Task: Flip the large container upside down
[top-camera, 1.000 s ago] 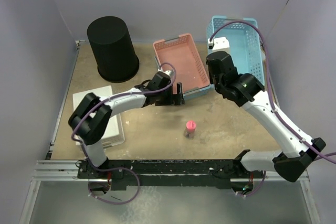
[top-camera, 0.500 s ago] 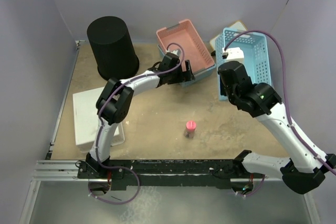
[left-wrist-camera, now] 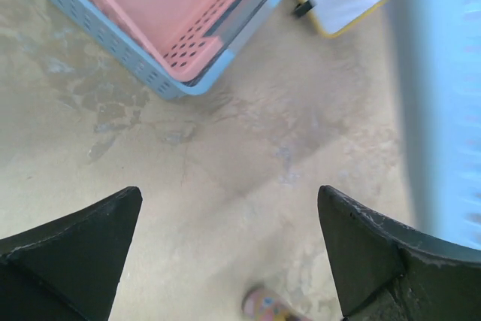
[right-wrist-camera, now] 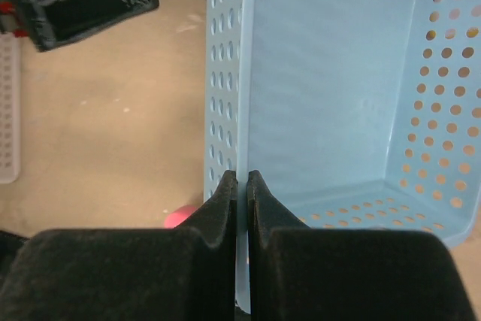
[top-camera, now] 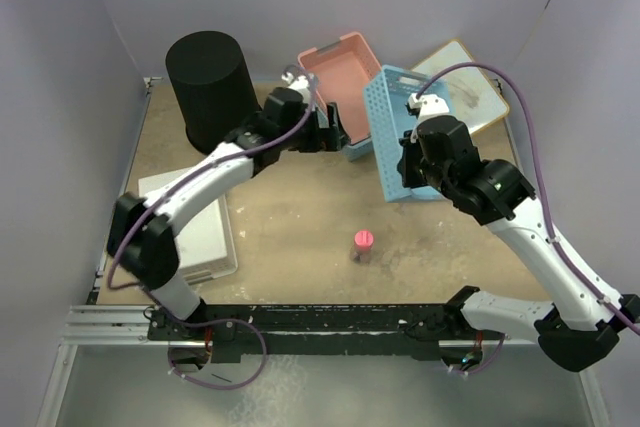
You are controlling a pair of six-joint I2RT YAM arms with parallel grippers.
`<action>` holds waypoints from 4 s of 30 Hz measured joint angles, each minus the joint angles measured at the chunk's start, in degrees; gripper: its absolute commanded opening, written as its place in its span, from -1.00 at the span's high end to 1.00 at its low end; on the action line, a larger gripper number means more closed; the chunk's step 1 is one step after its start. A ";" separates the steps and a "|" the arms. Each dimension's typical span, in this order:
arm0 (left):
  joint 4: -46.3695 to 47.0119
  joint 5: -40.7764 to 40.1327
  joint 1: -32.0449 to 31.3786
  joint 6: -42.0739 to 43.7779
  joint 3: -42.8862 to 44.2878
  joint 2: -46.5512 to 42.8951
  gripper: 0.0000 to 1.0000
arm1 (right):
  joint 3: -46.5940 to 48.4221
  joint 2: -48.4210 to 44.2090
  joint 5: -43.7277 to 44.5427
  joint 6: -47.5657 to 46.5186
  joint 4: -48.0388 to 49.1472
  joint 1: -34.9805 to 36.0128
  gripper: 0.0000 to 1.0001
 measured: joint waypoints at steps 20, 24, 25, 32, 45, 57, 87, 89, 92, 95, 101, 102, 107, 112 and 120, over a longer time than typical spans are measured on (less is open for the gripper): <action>-21.90 -21.99 8.59 3.54 4.09 -40.65 -0.99 | -8.00 15.17 -43.12 16.09 38.64 3.93 1.00; -23.54 -25.73 8.59 4.83 6.38 -41.92 -0.99 | -10.60 19.50 -47.65 22.84 46.56 6.32 1.00; -23.93 -26.21 8.59 4.90 6.43 -42.07 -0.99 | -11.28 20.52 -48.85 24.72 48.81 6.86 1.00; -25.03 -26.62 8.59 4.92 5.31 -40.11 -0.99 | -15.58 25.88 -56.08 37.20 62.07 8.63 1.00; -24.74 -23.30 8.57 4.90 3.32 -38.05 -0.99 | -29.33 22.18 -59.98 47.34 69.02 -4.33 1.00; -23.63 -19.69 8.57 4.85 2.32 -36.06 -0.99 | -31.45 17.68 -58.10 39.06 60.85 -10.29 0.71; -14.32 -12.98 -0.20 1.44 -14.71 -26.49 -0.99 | -0.50 29.33 -25.20 6.82 29.35 -10.58 -0.65; -12.72 -12.72 -2.71 0.46 -15.98 -24.57 -0.99 | 8.48 35.50 -24.96 3.02 28.15 -10.58 -0.64; -9.03 -11.93 -5.16 -1.36 -18.38 -21.70 -0.99 | 23.02 47.10 -24.02 -1.97 26.58 -10.58 -0.60; -6.12 -11.50 -6.03 -2.80 -19.39 -18.95 -0.99 | 32.87 56.72 -22.18 -5.40 25.09 -10.58 -0.53; -0.15 -10.12 -6.73 -5.73 -20.44 -15.21 -0.99 | 42.34 69.11 -20.72 -8.37 21.29 -10.60 -0.07; 0.70 -9.84 -6.84 -6.08 -20.72 -14.93 -0.99 | 43.65 70.29 -20.61 -8.52 20.81 -10.62 0.11; 3.39 -8.72 -8.41 -6.67 -20.96 -12.22 -0.99 | 46.29 72.70 -19.63 -8.96 20.20 -10.64 1.00; 5.66 -6.82 -11.32 -6.56 -19.15 -6.97 -0.99 | 39.60 66.60 -18.73 -8.24 22.40 -10.60 1.00; 6.62 -5.07 -12.31 -5.66 -16.63 0.07 -0.99 | 35.78 52.96 -17.94 -6.38 20.68 -10.75 1.00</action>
